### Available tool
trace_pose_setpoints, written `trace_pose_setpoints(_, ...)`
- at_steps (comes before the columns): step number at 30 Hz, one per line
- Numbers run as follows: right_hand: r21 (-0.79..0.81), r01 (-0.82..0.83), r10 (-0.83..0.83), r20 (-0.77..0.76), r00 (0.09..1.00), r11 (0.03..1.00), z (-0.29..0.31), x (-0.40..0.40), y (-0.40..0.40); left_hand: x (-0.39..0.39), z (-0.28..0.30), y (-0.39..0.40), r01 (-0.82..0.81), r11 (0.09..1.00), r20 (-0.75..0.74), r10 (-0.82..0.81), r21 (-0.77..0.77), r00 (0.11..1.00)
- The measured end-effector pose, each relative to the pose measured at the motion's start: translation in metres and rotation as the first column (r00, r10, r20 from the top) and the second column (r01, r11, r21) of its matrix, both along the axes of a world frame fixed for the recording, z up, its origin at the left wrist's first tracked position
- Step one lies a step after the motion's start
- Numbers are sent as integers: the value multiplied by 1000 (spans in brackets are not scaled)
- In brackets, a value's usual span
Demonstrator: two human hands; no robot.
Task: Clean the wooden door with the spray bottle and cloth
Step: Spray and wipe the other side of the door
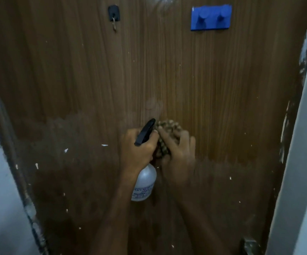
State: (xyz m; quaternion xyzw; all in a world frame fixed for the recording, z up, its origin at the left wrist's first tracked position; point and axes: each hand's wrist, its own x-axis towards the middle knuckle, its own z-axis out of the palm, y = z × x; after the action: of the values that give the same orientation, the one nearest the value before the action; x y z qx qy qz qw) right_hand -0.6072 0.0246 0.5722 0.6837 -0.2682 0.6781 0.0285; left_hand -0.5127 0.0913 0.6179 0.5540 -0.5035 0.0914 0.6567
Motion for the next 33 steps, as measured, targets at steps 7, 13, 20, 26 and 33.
trace_pose_setpoints(7,-53,16,-14,28,999,998,83,16,-8,7,8,11,-17,1000,-14,17,2,1000)
trace_pose_setpoints(13,11,-35,36,-91,995,999,-1,16,13,17,4,18,-5,1000,-18,5,-9,1000)
trace_pose_setpoints(20,-69,15,-15,8,1000,998,101,33,5,30,-2,24,-55,998,11,55,-28,998)
trace_pose_setpoints(26,-55,-27,24,-67,997,998,-4,47,25,53,-6,38,-77,997,50,78,-31,996)
trace_pose_setpoints(33,-41,-23,24,0,1000,999,79,63,22,72,-5,50,-59,998,30,59,-10,998)
